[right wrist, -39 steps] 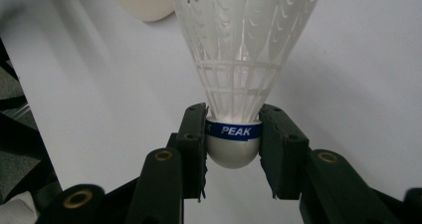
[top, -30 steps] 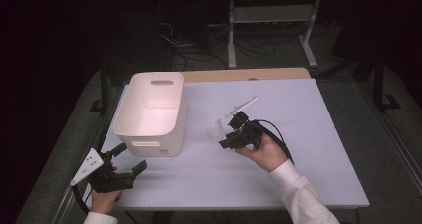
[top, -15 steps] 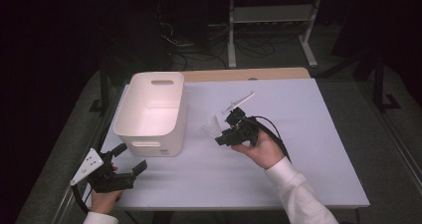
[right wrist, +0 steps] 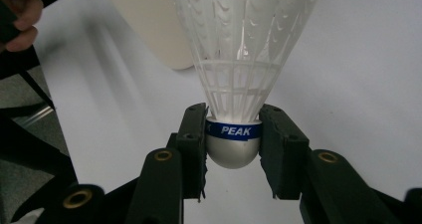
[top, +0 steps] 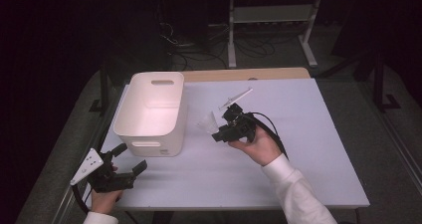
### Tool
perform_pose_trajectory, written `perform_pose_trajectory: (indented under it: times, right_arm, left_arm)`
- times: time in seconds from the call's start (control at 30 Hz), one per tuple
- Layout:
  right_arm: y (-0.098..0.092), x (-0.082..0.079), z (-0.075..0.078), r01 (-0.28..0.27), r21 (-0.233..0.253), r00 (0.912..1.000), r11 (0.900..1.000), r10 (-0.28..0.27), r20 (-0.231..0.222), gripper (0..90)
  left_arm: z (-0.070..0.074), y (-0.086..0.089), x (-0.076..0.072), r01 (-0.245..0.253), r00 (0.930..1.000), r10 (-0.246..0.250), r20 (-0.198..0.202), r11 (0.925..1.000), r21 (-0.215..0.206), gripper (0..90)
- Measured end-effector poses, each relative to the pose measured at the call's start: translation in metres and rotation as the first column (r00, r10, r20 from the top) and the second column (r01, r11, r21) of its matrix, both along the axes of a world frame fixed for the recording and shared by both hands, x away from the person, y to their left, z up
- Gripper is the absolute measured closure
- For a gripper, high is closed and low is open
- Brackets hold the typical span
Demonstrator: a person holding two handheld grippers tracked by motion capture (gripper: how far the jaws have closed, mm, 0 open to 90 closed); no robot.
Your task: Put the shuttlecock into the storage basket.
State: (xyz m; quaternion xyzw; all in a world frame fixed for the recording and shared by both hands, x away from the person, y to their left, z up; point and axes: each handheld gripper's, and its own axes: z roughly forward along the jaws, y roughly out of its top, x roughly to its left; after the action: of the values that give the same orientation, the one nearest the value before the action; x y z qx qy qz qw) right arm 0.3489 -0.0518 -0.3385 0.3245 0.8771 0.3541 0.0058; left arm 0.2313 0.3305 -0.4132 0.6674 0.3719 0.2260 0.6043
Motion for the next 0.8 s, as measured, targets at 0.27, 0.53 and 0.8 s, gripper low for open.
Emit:
perform_pose_trajectory:
  times: [0.27, 0.53, 0.8]
  right_arm:
    - [0.004, 0.004, 0.009, 0.004, 0.012, 0.9999, 1.0, -0.004, 0.013, 63.1]
    - [0.012, 0.007, 0.021, -0.015, 0.019, 0.9996, 1.0, 0.015, 0.025, 63.3]
    - [0.019, 0.008, 0.031, -0.03, 0.029, 0.999, 0.999, 0.029, 0.035, 63.3]
  left_arm:
    - [0.0, 0.0, 0.0, 0.001, 1.0, -0.001, 0.0, 1.0, 0.002, 0.0]
    - [0.0, 0.0, 0.0, 0.005, 1.0, -0.005, -0.001, 1.0, 0.002, 0.0]
    - [0.0, 0.0, 0.0, 0.002, 1.0, -0.002, 0.001, 1.0, 0.005, 0.0]
